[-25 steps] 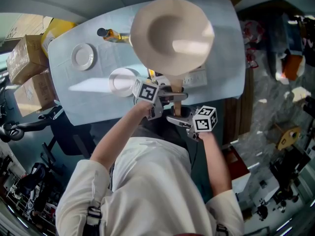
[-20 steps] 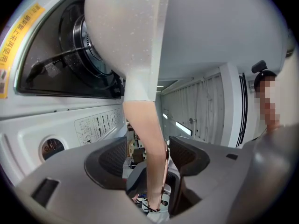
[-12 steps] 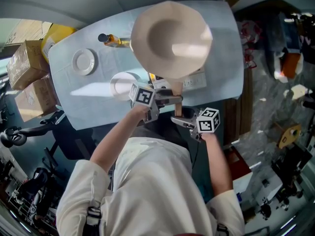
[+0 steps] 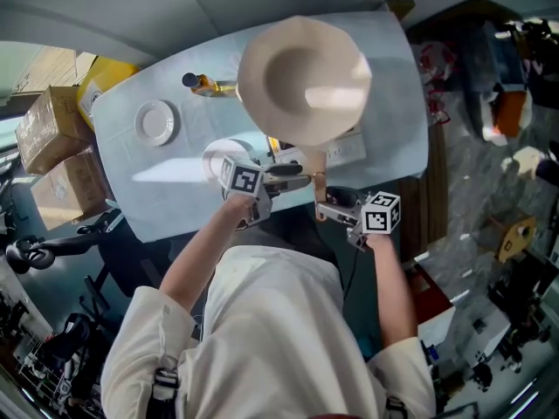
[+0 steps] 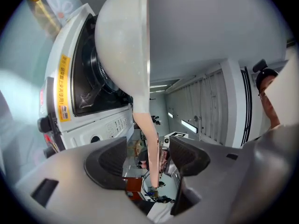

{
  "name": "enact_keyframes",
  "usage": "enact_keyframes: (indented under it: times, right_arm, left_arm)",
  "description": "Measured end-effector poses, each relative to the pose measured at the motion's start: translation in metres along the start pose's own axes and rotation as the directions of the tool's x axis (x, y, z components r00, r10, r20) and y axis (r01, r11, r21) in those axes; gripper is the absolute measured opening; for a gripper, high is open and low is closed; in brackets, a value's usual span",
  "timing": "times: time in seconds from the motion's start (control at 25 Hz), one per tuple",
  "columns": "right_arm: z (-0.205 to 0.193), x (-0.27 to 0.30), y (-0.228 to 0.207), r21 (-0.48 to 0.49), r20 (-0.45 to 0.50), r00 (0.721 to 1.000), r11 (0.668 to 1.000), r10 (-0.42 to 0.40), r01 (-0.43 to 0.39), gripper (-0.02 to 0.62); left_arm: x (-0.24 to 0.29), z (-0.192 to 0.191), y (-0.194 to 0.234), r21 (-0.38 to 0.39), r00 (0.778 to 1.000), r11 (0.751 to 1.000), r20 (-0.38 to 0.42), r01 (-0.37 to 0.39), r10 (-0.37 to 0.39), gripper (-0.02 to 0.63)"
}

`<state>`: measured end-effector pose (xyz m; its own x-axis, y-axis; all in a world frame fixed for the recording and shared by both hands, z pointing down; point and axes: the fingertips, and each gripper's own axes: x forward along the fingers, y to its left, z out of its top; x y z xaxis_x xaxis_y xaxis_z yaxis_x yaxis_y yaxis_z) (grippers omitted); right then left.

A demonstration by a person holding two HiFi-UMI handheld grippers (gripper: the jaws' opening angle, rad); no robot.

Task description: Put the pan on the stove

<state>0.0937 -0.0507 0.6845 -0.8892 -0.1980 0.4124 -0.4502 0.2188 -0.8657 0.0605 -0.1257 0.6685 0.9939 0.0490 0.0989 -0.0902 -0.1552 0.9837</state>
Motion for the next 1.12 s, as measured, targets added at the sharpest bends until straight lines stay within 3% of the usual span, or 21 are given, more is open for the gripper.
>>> enact_keyframes:
  times: [0.32, 0.6, 0.92, 1.12]
  right_arm:
    - [0.026, -0.014, 0.004, -0.026, 0.057, 0.997, 0.998, -0.051, 0.053, 0.285]
    - [0.039, -0.023, 0.008, -0.086, 0.058, 0.996, 0.994, -0.064, 0.069, 0.284]
    - [0.04, -0.038, 0.021, -0.203, 0.036, 0.998, 0.978, -0.049, 0.056, 0.274]
    - [0.035, -0.048, 0.035, -0.311, 0.016, 0.999, 0.949, -0.04, 0.043, 0.181]
  left_arm:
    - [-0.033, 0.006, -0.012, 0.052, 0.998, 0.997, 0.052, -0.05, 0.047, 0.291]
    - [-0.046, 0.006, -0.025, 0.09, 0.983, 0.989, 0.152, -0.117, 0.103, 0.29]
    - [-0.047, 0.0, -0.054, 0.172, 0.943, 0.96, 0.289, -0.221, 0.165, 0.242]
    - [-0.039, -0.014, -0.073, 0.195, 0.916, 0.946, 0.36, -0.26, 0.177, 0.206]
